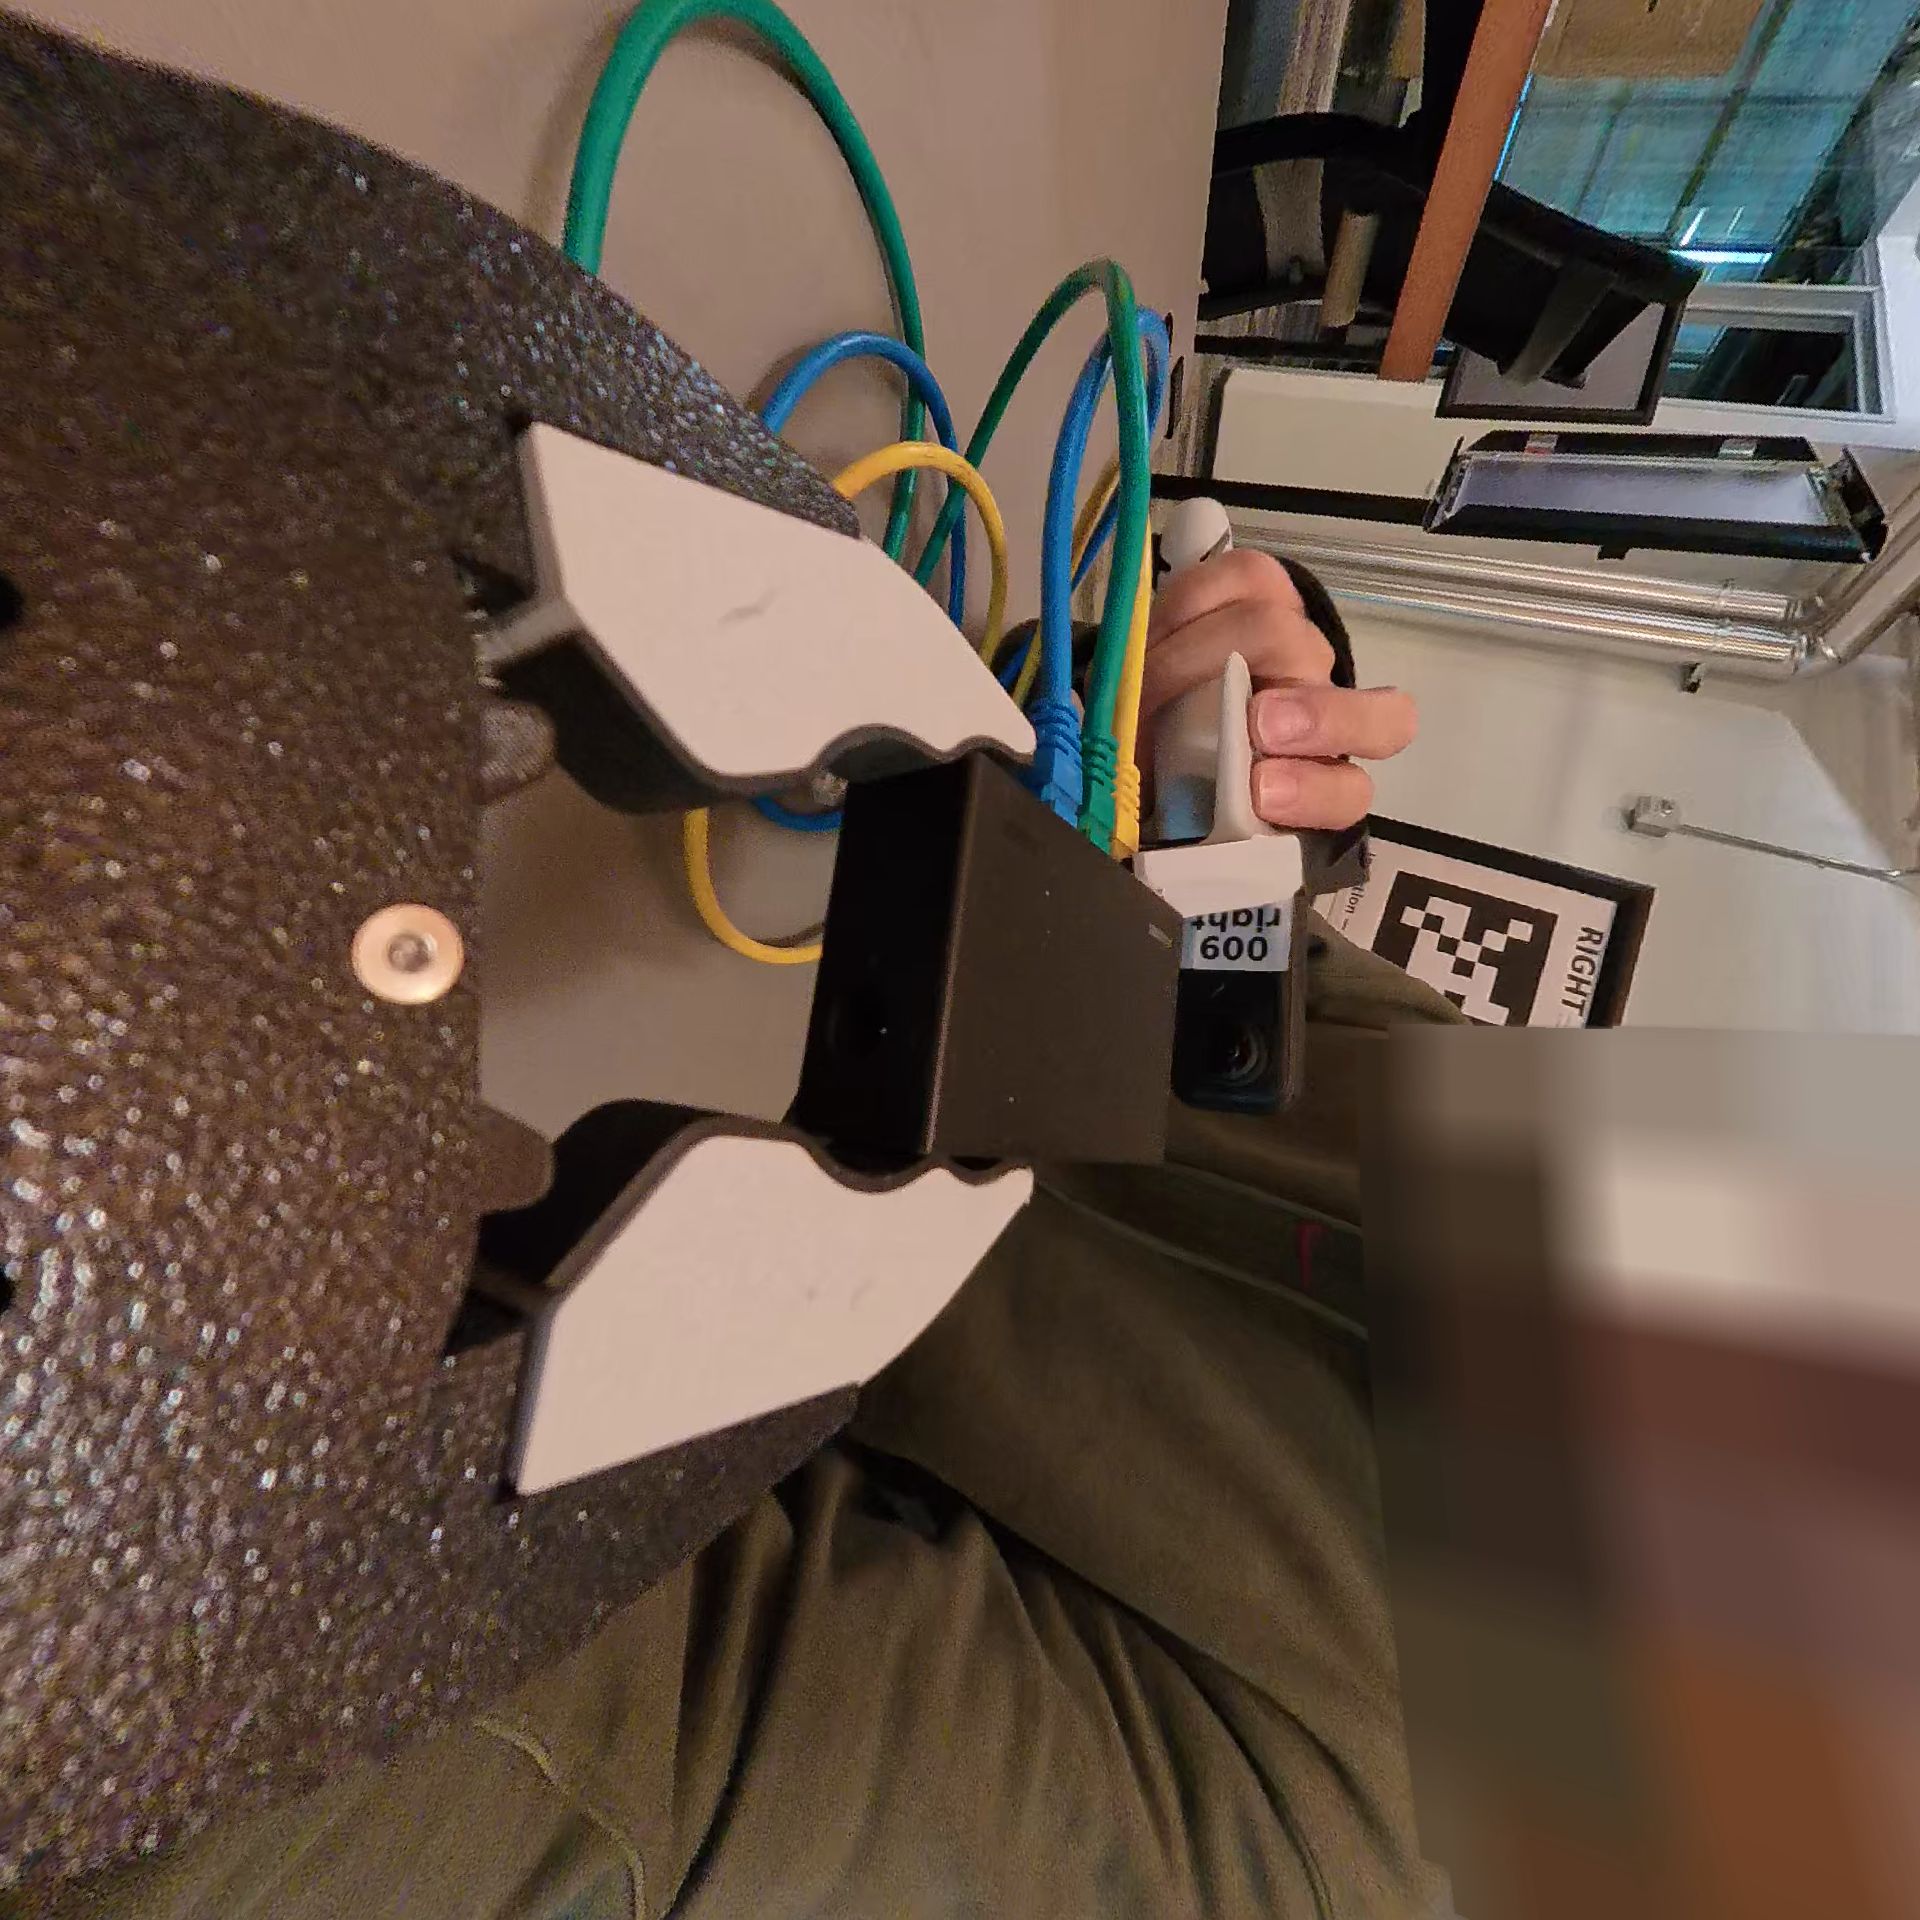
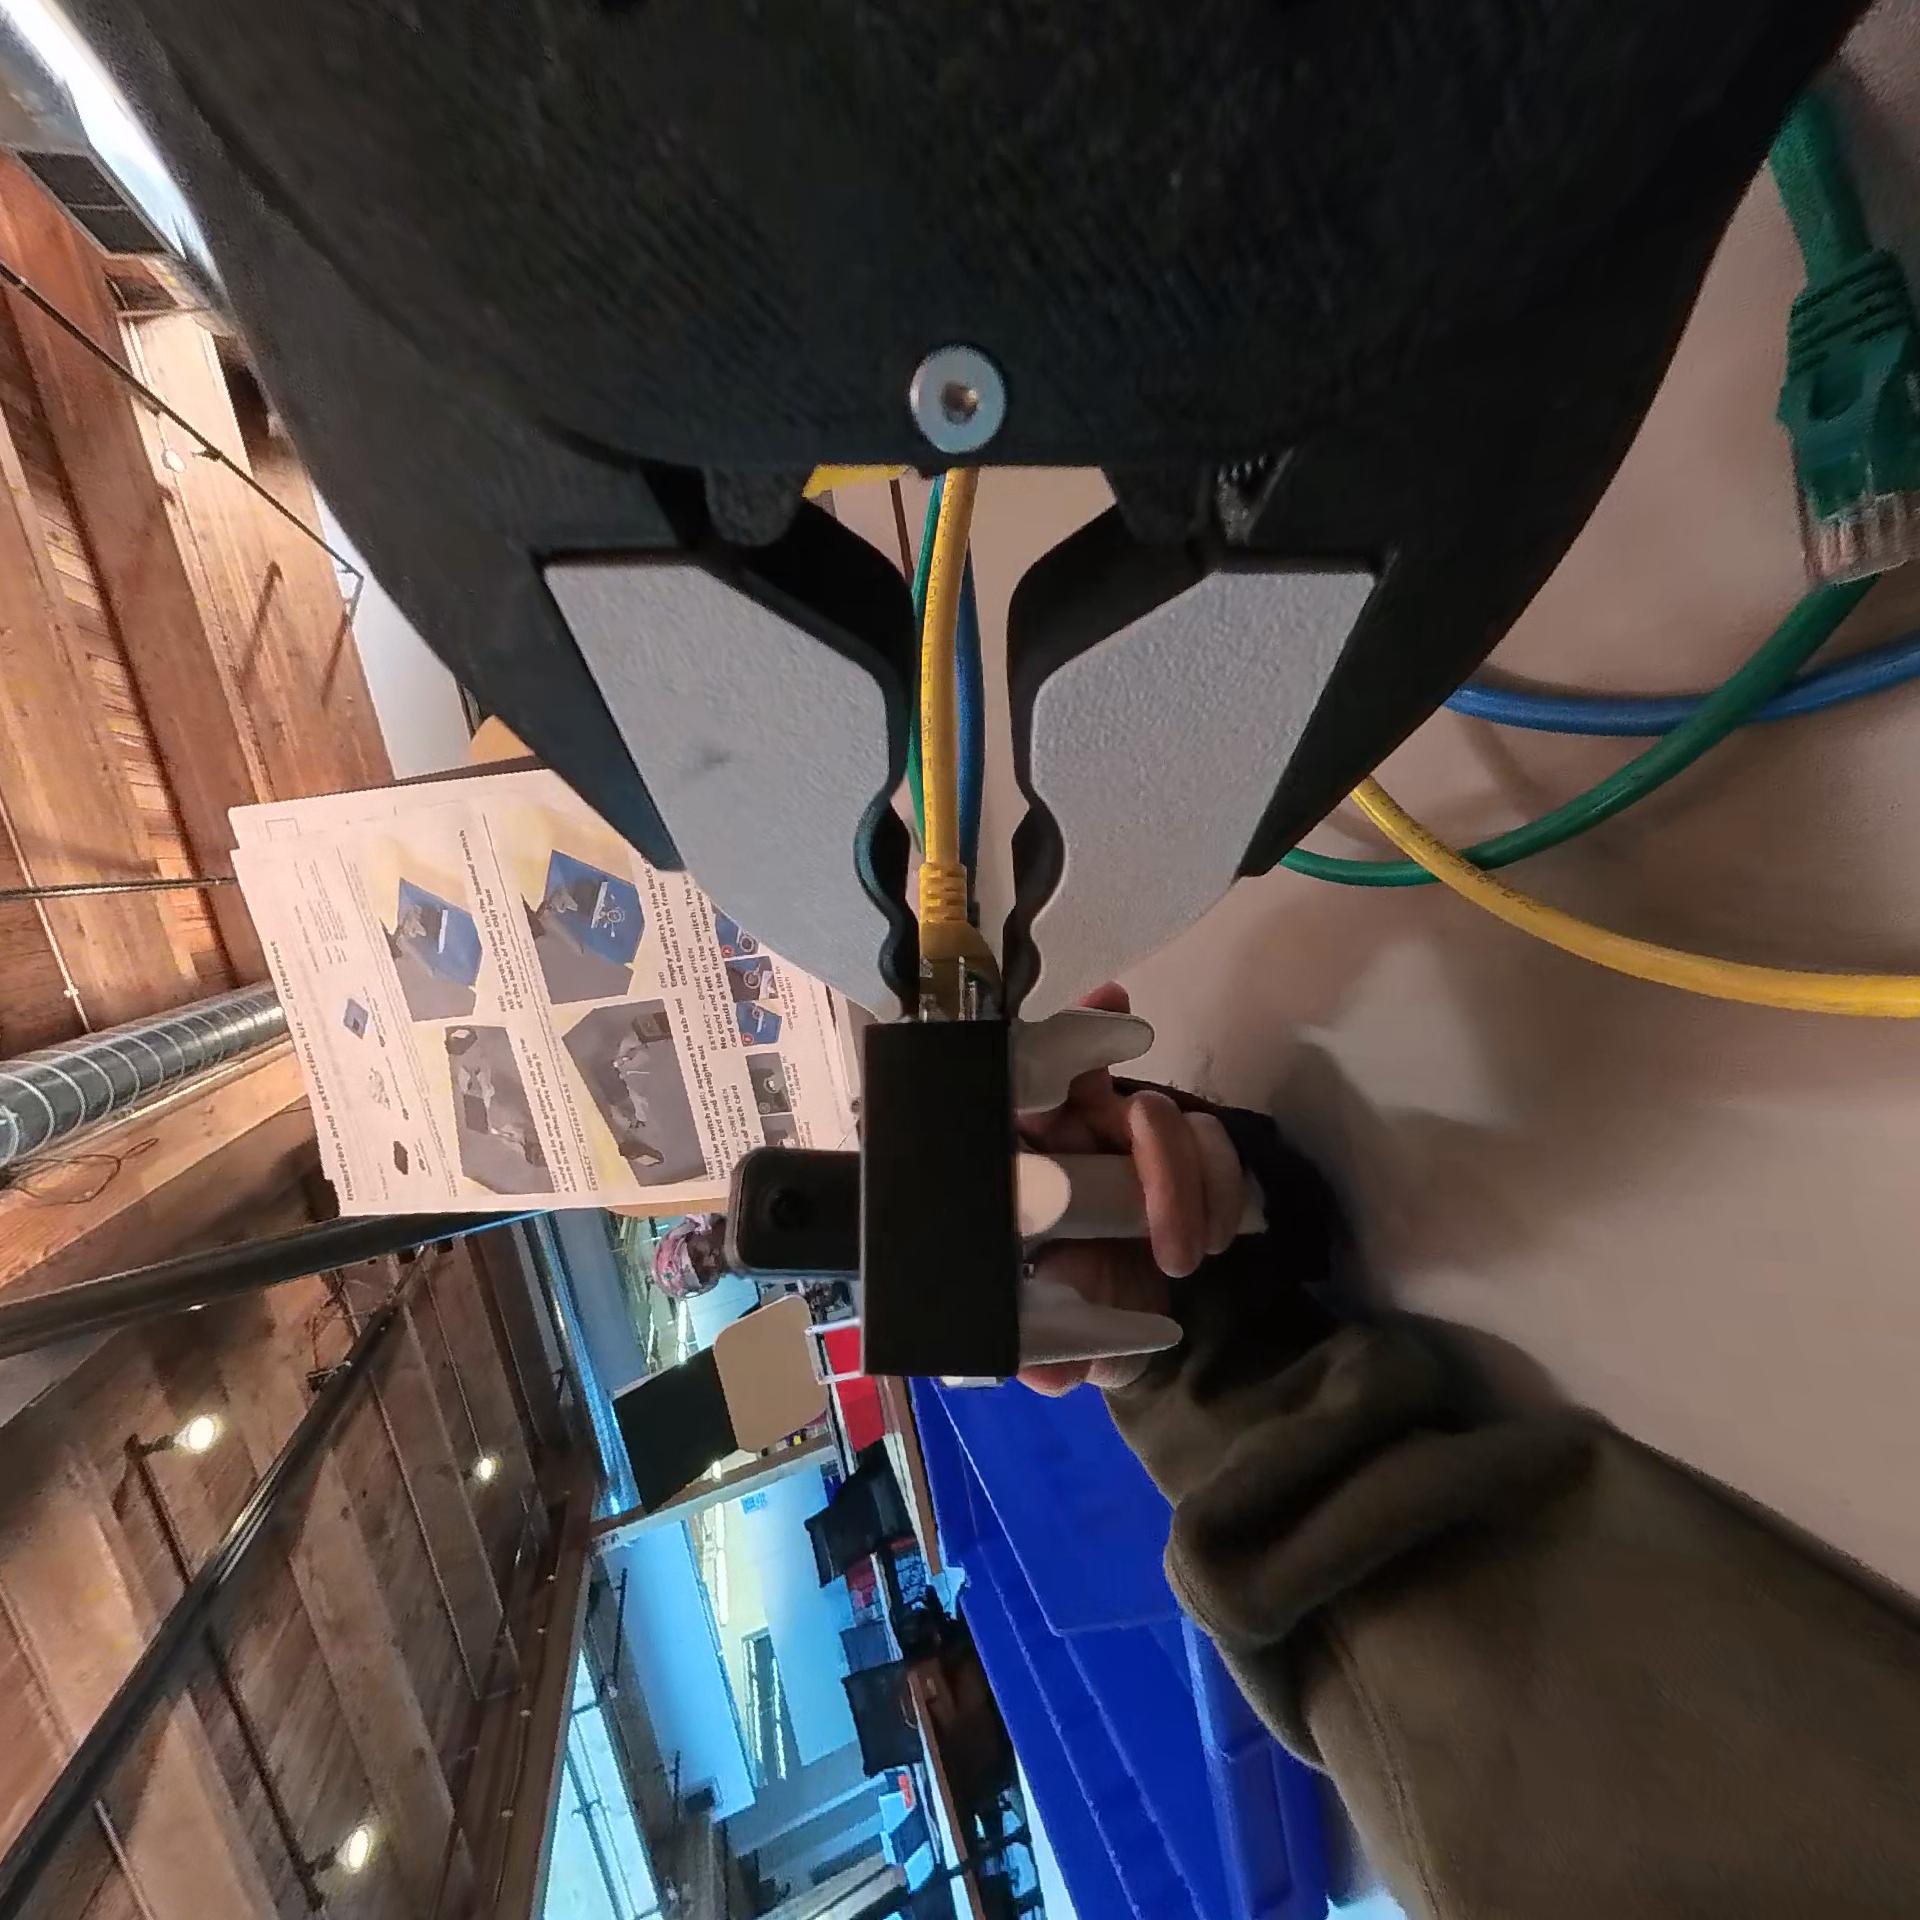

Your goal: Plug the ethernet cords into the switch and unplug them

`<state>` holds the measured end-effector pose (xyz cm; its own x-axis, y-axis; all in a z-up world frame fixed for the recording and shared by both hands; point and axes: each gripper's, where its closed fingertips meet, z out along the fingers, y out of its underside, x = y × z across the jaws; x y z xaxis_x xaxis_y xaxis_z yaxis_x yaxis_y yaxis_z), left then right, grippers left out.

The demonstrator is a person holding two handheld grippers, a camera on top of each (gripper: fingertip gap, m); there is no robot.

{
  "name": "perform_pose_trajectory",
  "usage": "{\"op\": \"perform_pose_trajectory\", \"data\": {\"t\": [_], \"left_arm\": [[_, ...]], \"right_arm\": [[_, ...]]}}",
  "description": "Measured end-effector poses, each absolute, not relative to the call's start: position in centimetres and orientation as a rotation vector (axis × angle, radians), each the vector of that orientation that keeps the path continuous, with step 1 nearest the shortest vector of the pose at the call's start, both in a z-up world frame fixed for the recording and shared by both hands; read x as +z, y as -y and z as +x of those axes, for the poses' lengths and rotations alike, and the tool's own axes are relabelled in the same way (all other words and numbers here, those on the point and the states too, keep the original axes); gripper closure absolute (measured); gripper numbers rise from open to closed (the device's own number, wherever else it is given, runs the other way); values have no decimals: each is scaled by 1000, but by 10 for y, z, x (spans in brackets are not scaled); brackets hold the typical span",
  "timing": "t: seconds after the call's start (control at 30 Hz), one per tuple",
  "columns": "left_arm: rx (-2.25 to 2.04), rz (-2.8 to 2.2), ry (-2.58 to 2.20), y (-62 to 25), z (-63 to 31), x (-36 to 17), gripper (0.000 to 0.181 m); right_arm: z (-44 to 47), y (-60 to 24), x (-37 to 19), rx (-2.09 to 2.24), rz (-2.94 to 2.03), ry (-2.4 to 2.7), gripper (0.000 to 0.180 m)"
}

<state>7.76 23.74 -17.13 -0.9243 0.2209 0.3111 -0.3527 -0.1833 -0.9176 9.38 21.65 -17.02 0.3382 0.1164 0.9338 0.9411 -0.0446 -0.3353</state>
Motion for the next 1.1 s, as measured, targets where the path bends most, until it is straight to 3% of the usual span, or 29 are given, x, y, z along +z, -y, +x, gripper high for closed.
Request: {"op": "perform_pose_trajectory", "data": {"t": [0.6,1.1], "left_arm": [[2253,84,1657,-249,70,-164,113],[2299,130,1542,-259,75,-158,113]], "right_arm": [[86,-227,-163,-922,-1527,1215,166],[85,-231,-155,-834,-1478,1062,166]]}}
